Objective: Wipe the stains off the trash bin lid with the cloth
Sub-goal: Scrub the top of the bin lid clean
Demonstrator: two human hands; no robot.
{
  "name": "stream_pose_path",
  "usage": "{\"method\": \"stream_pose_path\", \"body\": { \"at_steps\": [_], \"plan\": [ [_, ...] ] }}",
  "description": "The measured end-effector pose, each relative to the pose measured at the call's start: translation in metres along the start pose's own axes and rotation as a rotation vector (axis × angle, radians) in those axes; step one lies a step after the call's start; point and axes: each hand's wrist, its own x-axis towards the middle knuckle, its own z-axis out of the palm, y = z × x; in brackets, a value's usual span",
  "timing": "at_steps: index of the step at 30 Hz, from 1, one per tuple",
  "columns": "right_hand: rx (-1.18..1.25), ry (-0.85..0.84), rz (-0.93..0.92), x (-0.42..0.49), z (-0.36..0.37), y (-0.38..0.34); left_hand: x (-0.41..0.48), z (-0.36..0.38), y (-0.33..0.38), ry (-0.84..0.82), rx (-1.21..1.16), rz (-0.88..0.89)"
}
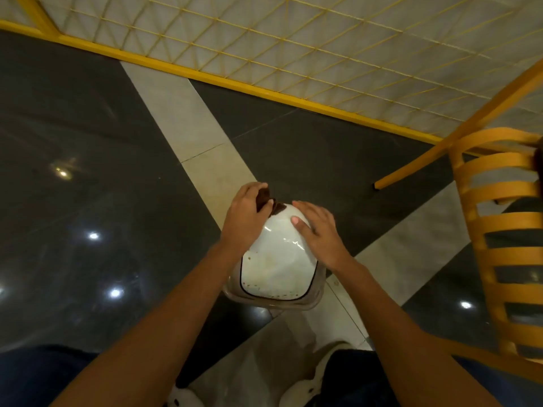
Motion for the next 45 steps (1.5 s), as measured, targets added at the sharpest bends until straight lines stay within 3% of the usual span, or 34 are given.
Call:
{"method": "stream_pose_path", "body": {
  "at_steps": [7,14,20,24,31,39,45],
  "plan": [
    [-0.051,0.128,0.021,-0.008,0.020,-0.008,-0.008,-0.012,-0.018,0.036,0.014,0.191],
    [-0.162,-0.042,0.051,-0.001,0.009,-0.006,-0.088,-0.008,-0.058,0.141,0.025,0.322],
    [-0.184,-0.158,0.050,0.002,-0.001,-0.008,-0.082,-0.010,-0.051,0.139,0.057,0.318],
    [-0.191,-0.160,0.069,0.002,-0.001,-0.009,-0.059,-0.011,-0.034,0.183,0.060,0.286],
    [-0.204,-0.159,0.082,0.004,-0.001,-0.012,-0.119,0.003,-0.072,0.125,0.083,0.350],
    [-0.233,-0.177,0.093,0.004,-0.002,-0.014,-0.095,-0.001,-0.050,0.194,0.062,0.303],
    [-0.237,-0.165,0.082,0.004,-0.003,-0.017,-0.134,0.019,-0.079,0.090,0.098,0.342]
  ]
}}
